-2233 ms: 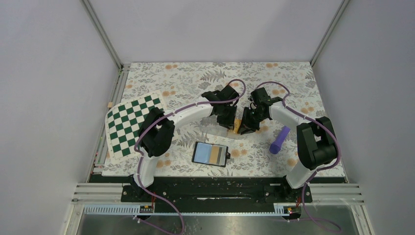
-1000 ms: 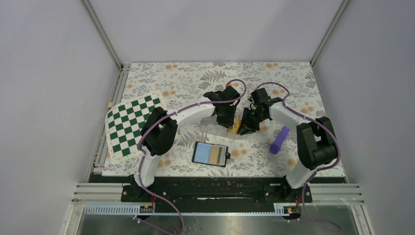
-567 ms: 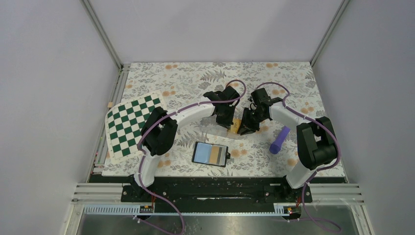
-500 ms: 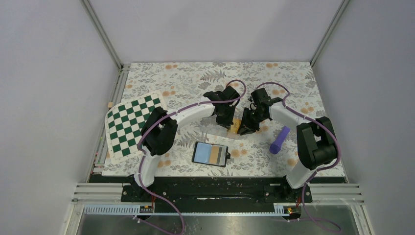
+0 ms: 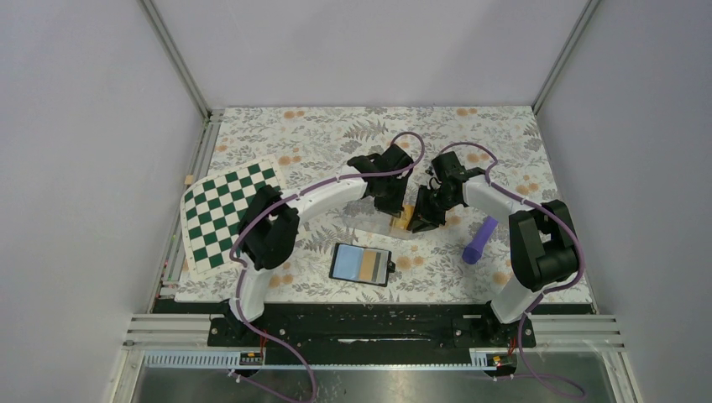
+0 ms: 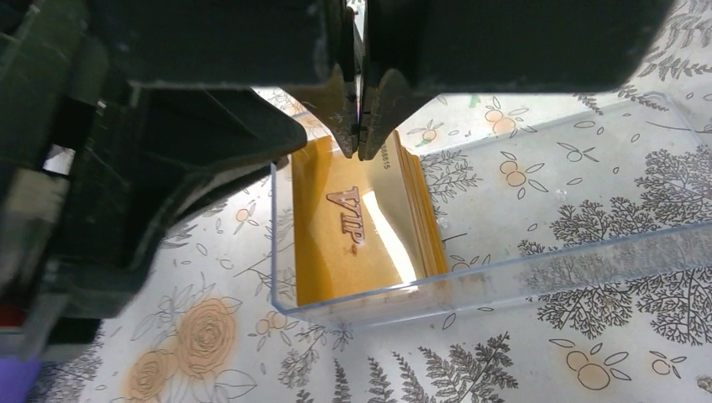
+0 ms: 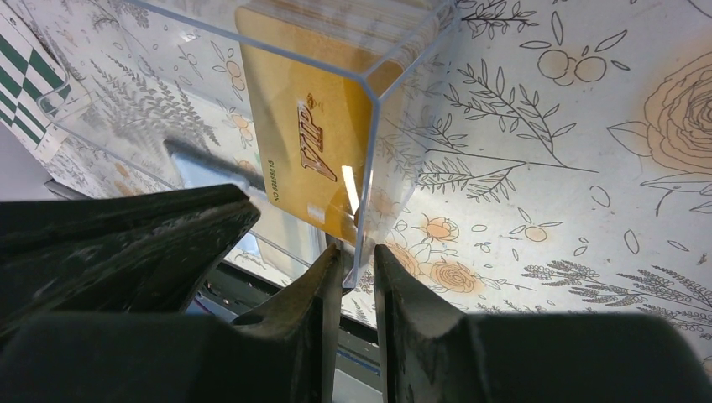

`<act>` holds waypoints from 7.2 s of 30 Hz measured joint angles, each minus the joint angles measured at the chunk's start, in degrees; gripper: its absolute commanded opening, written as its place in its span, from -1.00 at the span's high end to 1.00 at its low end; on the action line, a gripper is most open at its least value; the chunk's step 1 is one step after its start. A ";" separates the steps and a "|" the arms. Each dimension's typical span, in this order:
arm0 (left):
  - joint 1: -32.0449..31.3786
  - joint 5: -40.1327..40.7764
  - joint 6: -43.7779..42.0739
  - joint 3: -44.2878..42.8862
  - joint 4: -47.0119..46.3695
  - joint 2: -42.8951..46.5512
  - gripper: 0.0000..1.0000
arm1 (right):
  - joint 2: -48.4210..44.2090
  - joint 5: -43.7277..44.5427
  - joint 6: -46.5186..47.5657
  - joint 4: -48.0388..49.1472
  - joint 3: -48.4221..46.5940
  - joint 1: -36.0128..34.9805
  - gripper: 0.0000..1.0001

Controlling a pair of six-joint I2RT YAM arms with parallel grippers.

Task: Put the credit cards into the card holder
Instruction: Pick up the credit card from the storage box.

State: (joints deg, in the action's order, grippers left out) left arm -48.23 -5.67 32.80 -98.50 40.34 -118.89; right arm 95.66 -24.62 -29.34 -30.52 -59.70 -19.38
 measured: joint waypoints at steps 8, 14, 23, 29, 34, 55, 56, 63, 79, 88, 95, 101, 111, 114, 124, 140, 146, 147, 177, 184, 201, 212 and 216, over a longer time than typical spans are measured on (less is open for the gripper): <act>-0.11 1.03 -0.24 0.00 0.15 1.18 0.48 | -0.02 -0.04 0.02 -0.02 0.02 0.00 0.33; 0.44 1.60 0.28 0.31 0.55 1.07 0.49 | -1.29 -0.09 0.57 -0.50 0.02 0.00 0.03; 1.95 0.81 1.62 0.20 0.17 -2.27 0.63 | -4.20 -0.35 0.59 -0.66 0.02 0.07 0.07; 2.54 -0.17 1.77 -1.40 -0.50 -3.48 0.77 | -2.54 -0.37 0.59 -0.70 -0.13 0.17 0.28; 2.56 -1.22 1.77 -1.46 -1.07 -3.61 0.92 | -1.31 -0.39 0.61 -0.79 -0.13 0.17 0.35; 0.94 -2.05 1.55 -1.20 -3.43 -1.55 0.99 | -0.98 -0.42 0.85 -1.64 -0.13 0.31 0.37; 0.79 -2.05 1.53 -1.18 -3.58 -1.25 0.93 | -0.98 -0.42 0.85 -1.64 -0.11 0.31 0.37; 0.44 -1.03 1.49 -0.46 -3.63 0.44 0.55 | -0.98 -0.42 0.85 -1.64 -0.13 0.31 0.37; 0.76 -1.75 1.90 -1.44 0.55 -3.41 0.80 | -0.98 -0.42 0.90 -1.64 -0.11 0.31 0.37; 1.16 -1.79 1.49 -2.14 1.60 -3.50 1.00 | -0.98 -0.42 0.98 -1.66 -0.13 0.33 0.37; 1.14 -1.75 1.44 -2.84 2.10 -3.45 0.98 | -0.98 -0.42 1.01 -1.66 -0.11 0.33 0.37; 1.03 -1.75 1.25 -3.37 2.16 -3.08 0.87 | -0.98 -0.42 1.03 -1.70 -0.13 0.33 0.37; 0.57 -1.90 1.29 -3.37 1.95 -1.57 0.82 | -0.98 -0.42 1.03 -1.70 -0.13 0.33 0.37; 0.35 -2.64 1.33 -3.17 0.98 -0.50 0.80 | -0.98 -0.42 1.05 -1.75 -0.13 0.33 0.37; 0.11 -6.19 2.01 -0.76 -2.43 1.29 0.72 | -1.01 -0.39 1.09 -1.77 -0.13 0.33 0.37; 2.56 -6.58 1.79 8.09 -6.82 6.29 0.46 | -5.88 0.26 2.40 -5.27 -2.60 0.33 0.27; 5.07 -8.81 1.99 10.19 -11.67 10.58 0.41 | -6.78 2.60 4.20 -8.66 -7.26 0.22 0.49; 5.60 -9.25 2.21 10.78 -12.35 10.82 0.40 | -6.73 2.97 4.50 -9.29 -8.17 0.13 0.57; 8.63 -21.66 5.38 13.75 -17.79 1.36 0.53 | 7.69 13.38 7.02 -12.22 -13.18 -6.95 1.00; 8.70 -21.79 5.42 13.97 -17.99 1.38 0.74 | 7.69 13.35 7.02 -12.39 -13.07 -6.95 1.00; 6.58 -20.90 5.42 15.26 -20.37 5.25 0.68 | 7.56 12.94 7.02 -14.19 -12.94 -6.93 1.00; 3.50 -20.39 5.01 14.93 -19.45 6.01 0.85 | 7.41 12.55 6.99 -13.81 -12.61 -6.93 0.99; 3.54 -18.01 4.48 14.84 -18.05 6.01 1.00 | 6.91 12.57 7.02 -13.38 -12.09 -6.95 0.94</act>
State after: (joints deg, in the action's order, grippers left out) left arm -44.69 -23.68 37.28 -83.66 22.28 -112.88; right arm 102.56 -12.05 -22.33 -43.90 -71.79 -26.33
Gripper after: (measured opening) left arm 0.026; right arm 0.017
